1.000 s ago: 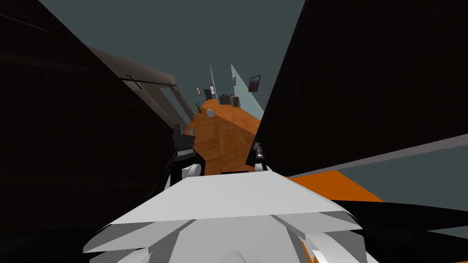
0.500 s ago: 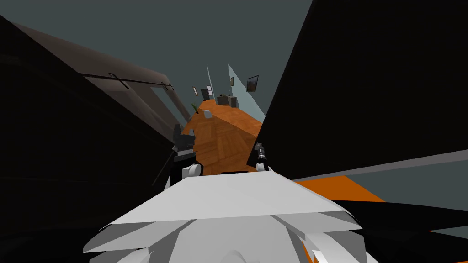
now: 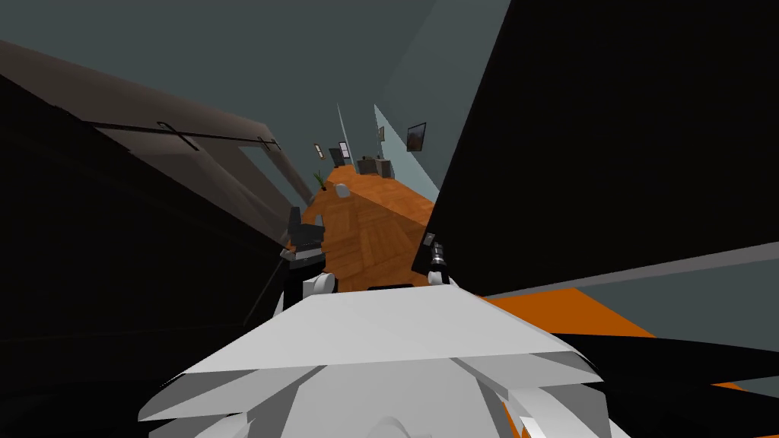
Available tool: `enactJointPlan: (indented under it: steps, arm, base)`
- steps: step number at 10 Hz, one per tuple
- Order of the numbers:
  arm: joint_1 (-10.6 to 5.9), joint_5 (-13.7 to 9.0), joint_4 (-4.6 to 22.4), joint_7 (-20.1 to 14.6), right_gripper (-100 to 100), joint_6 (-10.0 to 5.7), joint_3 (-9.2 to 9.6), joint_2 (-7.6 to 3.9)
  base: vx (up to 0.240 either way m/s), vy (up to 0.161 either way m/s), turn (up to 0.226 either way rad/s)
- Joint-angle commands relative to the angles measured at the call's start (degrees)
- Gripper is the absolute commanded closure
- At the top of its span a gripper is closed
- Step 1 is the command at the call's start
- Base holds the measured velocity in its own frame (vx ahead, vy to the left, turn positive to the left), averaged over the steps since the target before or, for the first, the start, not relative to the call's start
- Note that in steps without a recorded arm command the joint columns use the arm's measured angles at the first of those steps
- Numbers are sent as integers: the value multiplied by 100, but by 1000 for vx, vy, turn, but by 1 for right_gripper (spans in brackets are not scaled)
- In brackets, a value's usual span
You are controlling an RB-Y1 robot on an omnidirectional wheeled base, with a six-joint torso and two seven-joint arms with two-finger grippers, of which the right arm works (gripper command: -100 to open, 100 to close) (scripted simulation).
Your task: Push the door open
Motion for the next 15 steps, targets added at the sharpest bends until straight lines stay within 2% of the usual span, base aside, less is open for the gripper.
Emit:
enactJointPlan:
  steps: [1, 5, 6, 14, 15]
  arm:
    - [-6, -13, 2, 6, -100, 4, -11, 20]
    - [-14, -62, -44, 31, -100, 63, -54, 113]
    - [-9, -54, -47, 29, -100, 57, -48, 100]
    - [34, -93, 23, 51, -100, -99, -118, 92]
    - [34, -93, 23, 51, 100, -99, -118, 92]
  base:
    - [-123, 136, -28]
    - [-157, 157, -46]
    - [-66, 70, -16]
    - [191, -81, 30]
    - [-23, 10, 1]
